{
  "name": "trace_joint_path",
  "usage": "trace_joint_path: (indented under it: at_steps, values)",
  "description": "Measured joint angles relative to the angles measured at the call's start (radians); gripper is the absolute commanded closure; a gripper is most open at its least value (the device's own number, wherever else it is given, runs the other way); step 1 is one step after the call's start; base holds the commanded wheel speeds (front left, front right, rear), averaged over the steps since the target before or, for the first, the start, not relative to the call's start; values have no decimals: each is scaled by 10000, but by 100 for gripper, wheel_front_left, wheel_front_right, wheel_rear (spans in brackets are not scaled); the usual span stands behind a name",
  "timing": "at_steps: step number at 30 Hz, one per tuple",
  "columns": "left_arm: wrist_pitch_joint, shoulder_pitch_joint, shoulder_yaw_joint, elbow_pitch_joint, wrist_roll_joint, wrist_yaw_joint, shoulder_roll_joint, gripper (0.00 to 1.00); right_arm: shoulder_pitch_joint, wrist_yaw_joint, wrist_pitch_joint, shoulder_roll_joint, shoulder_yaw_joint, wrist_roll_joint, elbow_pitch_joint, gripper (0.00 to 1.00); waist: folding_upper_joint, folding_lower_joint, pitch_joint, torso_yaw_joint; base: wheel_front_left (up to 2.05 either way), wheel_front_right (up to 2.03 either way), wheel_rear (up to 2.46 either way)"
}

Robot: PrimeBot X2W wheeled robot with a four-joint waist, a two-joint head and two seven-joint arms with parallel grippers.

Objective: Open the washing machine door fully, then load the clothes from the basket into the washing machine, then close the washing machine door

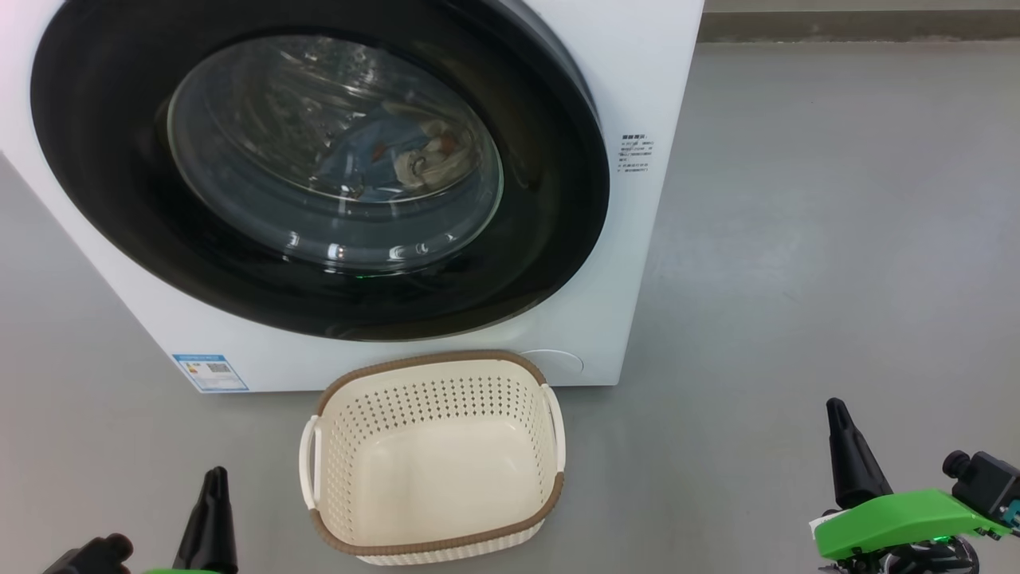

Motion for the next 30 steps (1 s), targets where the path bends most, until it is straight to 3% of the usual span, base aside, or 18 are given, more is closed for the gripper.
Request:
trace_joint_path:
  at_steps: [30]
  values:
    - [828, -34, 274, -303, -2876, 0, -253, 100, -15, 0, 836, 8, -318, 2951, -67, 100, 1, -1, -127, 35, 0, 0, 0]
